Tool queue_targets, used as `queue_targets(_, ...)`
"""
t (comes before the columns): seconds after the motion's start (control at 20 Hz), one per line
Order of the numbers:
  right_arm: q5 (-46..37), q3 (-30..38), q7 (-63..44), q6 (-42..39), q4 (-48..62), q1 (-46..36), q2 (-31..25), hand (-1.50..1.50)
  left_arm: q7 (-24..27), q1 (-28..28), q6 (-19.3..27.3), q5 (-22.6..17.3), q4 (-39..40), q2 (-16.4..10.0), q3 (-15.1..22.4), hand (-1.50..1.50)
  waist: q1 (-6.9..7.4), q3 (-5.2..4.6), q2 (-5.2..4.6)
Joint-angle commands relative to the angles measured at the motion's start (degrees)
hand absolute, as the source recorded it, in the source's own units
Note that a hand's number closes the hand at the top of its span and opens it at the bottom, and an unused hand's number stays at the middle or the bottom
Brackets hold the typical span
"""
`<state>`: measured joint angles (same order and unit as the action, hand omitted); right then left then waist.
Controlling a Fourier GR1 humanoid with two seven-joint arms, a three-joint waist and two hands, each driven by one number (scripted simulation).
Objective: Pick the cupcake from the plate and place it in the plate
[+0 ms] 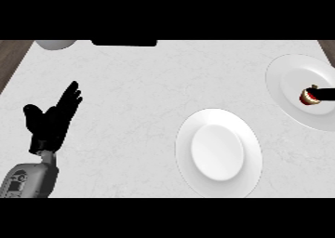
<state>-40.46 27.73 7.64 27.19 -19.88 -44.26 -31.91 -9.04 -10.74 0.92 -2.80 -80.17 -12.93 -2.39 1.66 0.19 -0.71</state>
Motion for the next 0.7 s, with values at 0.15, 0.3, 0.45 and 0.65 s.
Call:
queue_targets(0.15, 10.1, 5.3, 16.9, -1.3, -8.4, -2.1, 4.4, -1.50, -0.5, -0.1, 1.6, 1.1, 0.2, 1.1, 0.3, 0.00, -1.40, -0.07, 0.73)
queue_targets(0.3, 14.8, 7.4, 16.3, -4.1, -11.8, -0.1, 6.0, -1.50, -2.8, 0.8, 3.2, 1.8, -1.4, 1.4, 0.2, 0.00, -2.03, -0.17, 1.06)
queue_targets(0.45, 19.7, 10.7, 11.7, -8.2, -11.0, -1.8, 5.7, -1.50, 0.6, 1.1, 0.2, -0.3, 0.5, 0.2, -1.5, 0.00, -2.03, -0.21, 0.96)
queue_targets(0.65, 24.4, 12.0, 6.1, -20.0, -11.6, -1.3, 2.8, -1.50, 0.4, 3.2, 1.6, 1.2, -0.5, 1.7, -0.3, 0.00, -2.24, -0.22, 1.13)
